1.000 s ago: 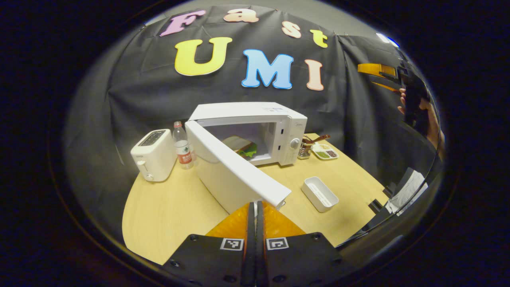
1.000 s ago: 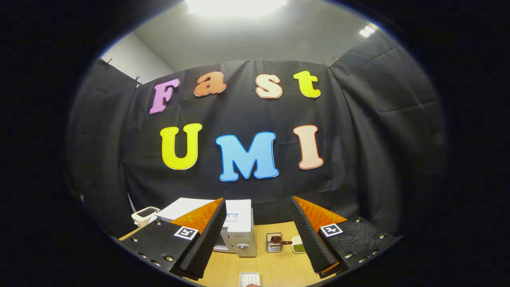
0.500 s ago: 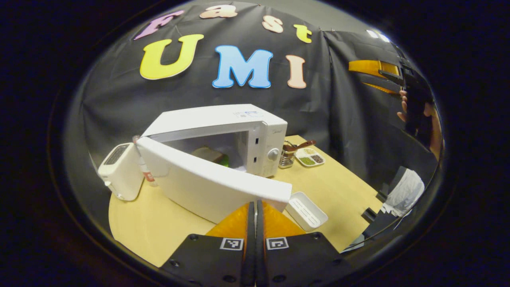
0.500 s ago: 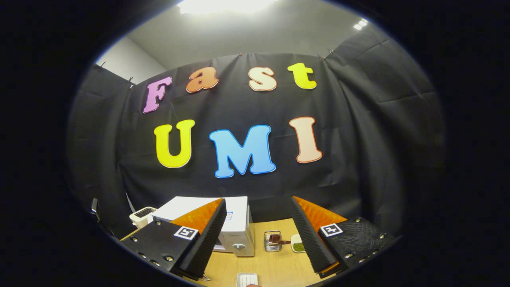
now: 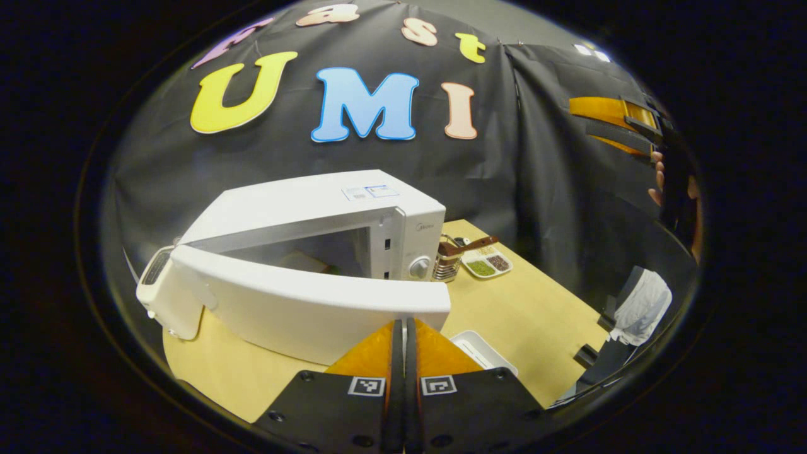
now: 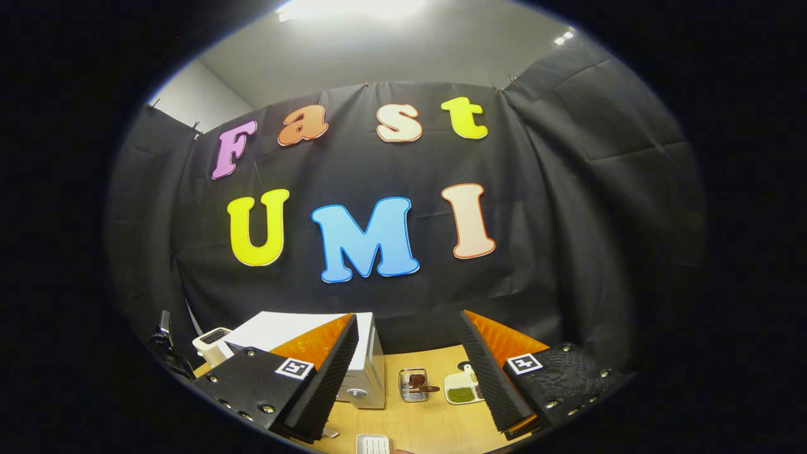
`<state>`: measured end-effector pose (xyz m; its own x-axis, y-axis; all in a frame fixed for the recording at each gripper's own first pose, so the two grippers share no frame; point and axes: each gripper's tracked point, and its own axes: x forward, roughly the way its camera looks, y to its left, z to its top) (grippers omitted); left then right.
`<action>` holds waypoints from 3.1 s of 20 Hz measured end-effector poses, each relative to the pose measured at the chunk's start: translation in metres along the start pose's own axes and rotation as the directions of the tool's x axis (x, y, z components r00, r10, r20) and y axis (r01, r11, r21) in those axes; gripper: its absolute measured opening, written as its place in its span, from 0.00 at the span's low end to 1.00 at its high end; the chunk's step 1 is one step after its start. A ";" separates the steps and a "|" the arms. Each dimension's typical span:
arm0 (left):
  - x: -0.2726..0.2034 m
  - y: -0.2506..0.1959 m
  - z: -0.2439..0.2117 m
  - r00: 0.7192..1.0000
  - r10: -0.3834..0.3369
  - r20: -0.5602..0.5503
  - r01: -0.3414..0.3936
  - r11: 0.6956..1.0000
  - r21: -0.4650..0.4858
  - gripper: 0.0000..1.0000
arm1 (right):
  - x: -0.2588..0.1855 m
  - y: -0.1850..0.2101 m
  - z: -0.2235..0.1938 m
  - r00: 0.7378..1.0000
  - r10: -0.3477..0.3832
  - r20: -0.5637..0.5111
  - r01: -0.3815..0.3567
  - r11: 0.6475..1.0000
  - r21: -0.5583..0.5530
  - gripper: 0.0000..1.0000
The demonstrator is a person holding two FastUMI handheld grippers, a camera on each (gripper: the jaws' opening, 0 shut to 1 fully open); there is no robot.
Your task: Open the microwave oven with the left hand, put the food in, and close the microwave oven.
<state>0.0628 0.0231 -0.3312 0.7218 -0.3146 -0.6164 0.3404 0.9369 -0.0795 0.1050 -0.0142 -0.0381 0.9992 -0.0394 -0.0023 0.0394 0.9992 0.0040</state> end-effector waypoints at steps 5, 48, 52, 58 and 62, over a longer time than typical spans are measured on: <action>0.033 0.000 0.019 1.000 0.022 0.002 -0.022 1.000 -0.016 0.07 | 0.004 -0.003 -0.008 1.000 0.015 -0.022 -0.015 1.000 0.008 0.96; -0.081 0.095 0.224 0.857 0.310 0.412 -0.298 0.950 -0.096 0.07 | 0.025 0.062 0.007 0.991 0.126 -0.033 -0.127 0.992 -0.028 0.95; -0.180 0.116 0.262 0.769 0.389 0.507 -0.342 0.921 -0.188 0.99 | 0.023 0.098 0.036 0.987 0.159 -0.012 -0.159 0.986 -0.041 0.95; -0.248 0.111 0.271 0.731 0.371 0.572 -0.342 0.925 -0.164 0.94 | -0.006 0.128 0.060 0.988 0.153 0.009 -0.152 0.987 -0.043 0.95; -0.266 0.111 0.265 0.733 0.346 0.586 -0.327 0.934 -0.141 0.94 | -0.022 0.136 0.063 0.990 0.138 0.004 -0.138 0.989 -0.048 0.95</action>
<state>0.0679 0.1705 0.0314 0.9998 0.0038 -0.0206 -0.0035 0.9999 0.0168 0.0889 0.1222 0.0254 0.9951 0.0991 0.0018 -0.0989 0.9941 -0.0440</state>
